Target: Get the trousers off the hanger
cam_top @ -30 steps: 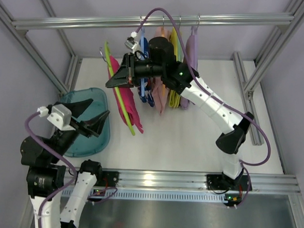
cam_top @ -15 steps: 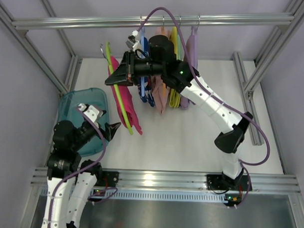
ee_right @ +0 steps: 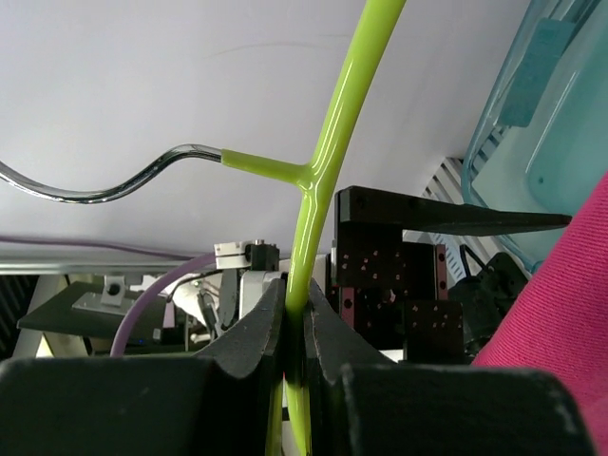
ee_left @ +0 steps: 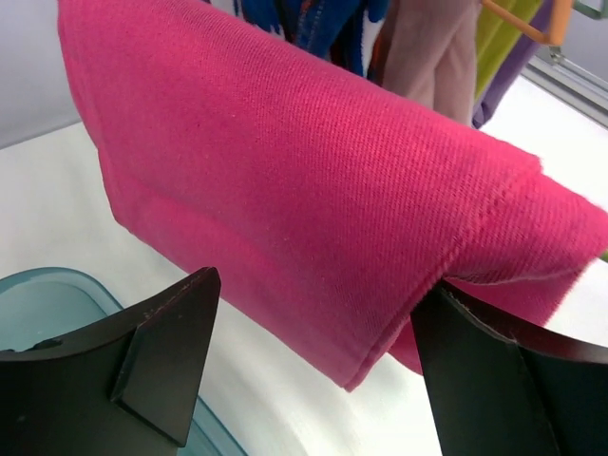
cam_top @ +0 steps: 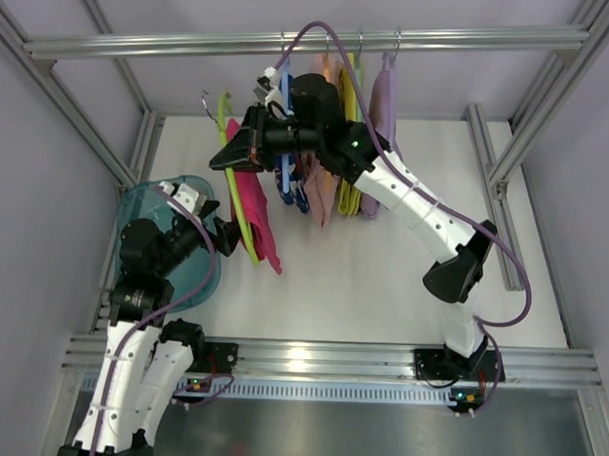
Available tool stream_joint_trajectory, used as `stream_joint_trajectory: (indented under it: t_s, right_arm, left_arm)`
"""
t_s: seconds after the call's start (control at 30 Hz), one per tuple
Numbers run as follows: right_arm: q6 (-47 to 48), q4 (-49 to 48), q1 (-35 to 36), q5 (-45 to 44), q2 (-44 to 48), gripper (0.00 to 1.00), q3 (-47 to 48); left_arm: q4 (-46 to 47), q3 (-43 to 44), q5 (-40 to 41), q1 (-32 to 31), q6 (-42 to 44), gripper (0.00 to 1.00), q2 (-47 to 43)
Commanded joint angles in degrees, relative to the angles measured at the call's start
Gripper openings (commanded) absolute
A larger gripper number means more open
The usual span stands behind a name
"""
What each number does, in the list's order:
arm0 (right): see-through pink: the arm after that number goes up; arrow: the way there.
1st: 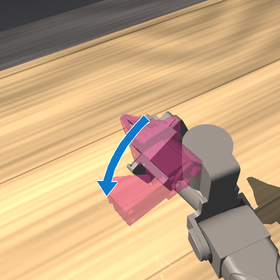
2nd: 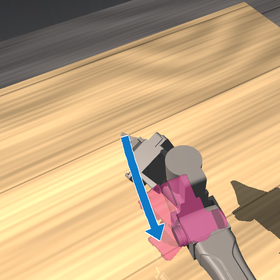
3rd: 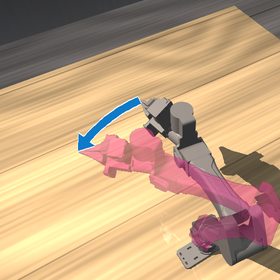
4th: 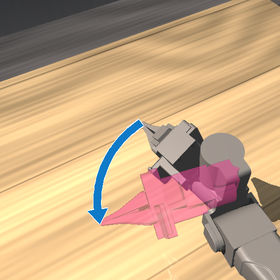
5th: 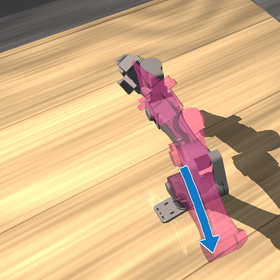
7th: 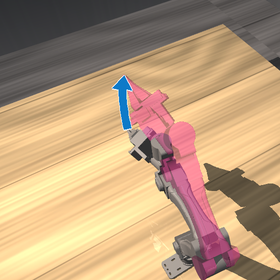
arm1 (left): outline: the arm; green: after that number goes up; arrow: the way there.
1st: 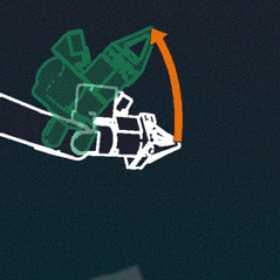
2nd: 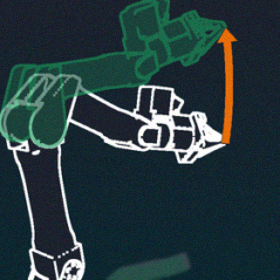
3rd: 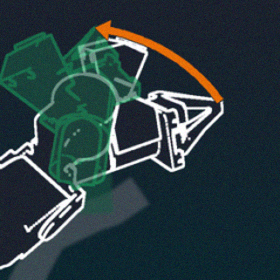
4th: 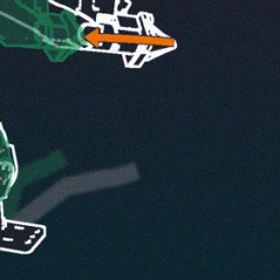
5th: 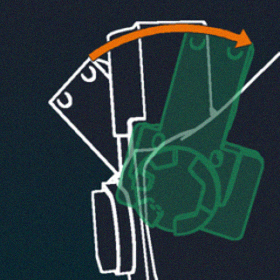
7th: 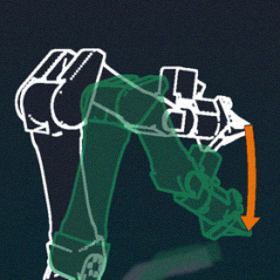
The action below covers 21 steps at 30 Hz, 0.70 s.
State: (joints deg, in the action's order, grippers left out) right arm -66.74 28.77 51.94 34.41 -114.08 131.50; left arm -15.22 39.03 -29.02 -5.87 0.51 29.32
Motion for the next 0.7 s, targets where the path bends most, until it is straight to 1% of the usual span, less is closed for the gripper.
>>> stream_joint_trajectory:
  t_s: [0.0,0.03,0.13,0.17,0.27,0.33,0.43,0.53,0.57,0.6,0.67]
  right_arm:
    - [0.74,-8.82,-0.44,0.3,2.46,0.0,5.96]
    - [0.82,-9.08,-0.44,0.3,2.55,0.0,5.96]
    - [0.91,-9.35,-0.44,0.57,2.81,0.0,5.87]
    - [0.82,-9.52,-0.53,0.65,2.9,0.0,5.78]
    - [0.3,-10.66,-0.53,1.62,3.34,0.0,4.91]
    - [-0.32,-11.37,-0.53,2.15,3.52,0.0,4.29]
    - [-0.76,-12.77,-0.44,3.29,3.95,0.0,3.59]
    - [-1.72,-14.97,-0.44,5.3,4.22,0.0,2.8]
    - [-1.99,-15.5,-0.44,5.49,4.48,0.0,2.71]
    - [-2.08,-15.59,-0.44,5.49,4.48,0.0,2.62]
    - [-1.64,-15.68,-0.53,5.49,4.75,0.0,2.1]
  left_arm:
    - [9.41,-1.23,3.87,0.07,-2.71,0.84,1.0]
    - [10.03,-1.58,6.14,0.07,-2.88,0.79,1.35]
    - [11.35,-1.76,9.58,0.07,-3.33,0.64,3.02]
    - [11.79,-1.85,9.77,0.07,-3.41,0.58,3.11]
    - [13.46,-2.11,8.02,0.07,-4.38,0.55,3.64]
    - [14.69,-2.02,7.4,0.07,-6.05,0.56,4.16]
    - [14.96,-1.94,9.14,0.07,-7.28,0.49,5.48]
    - [17.33,-1.67,9.5,0.07,-7.28,0.4,6.8]
    - [17.68,-1.59,8.98,0.07,-7.89,0.36,6.98]
    - [17.77,-1.24,8.89,0.07,-8.24,0.21,7.15]
    - [17.86,-0.53,9.24,0.07,-9.64,0.03,7.94]
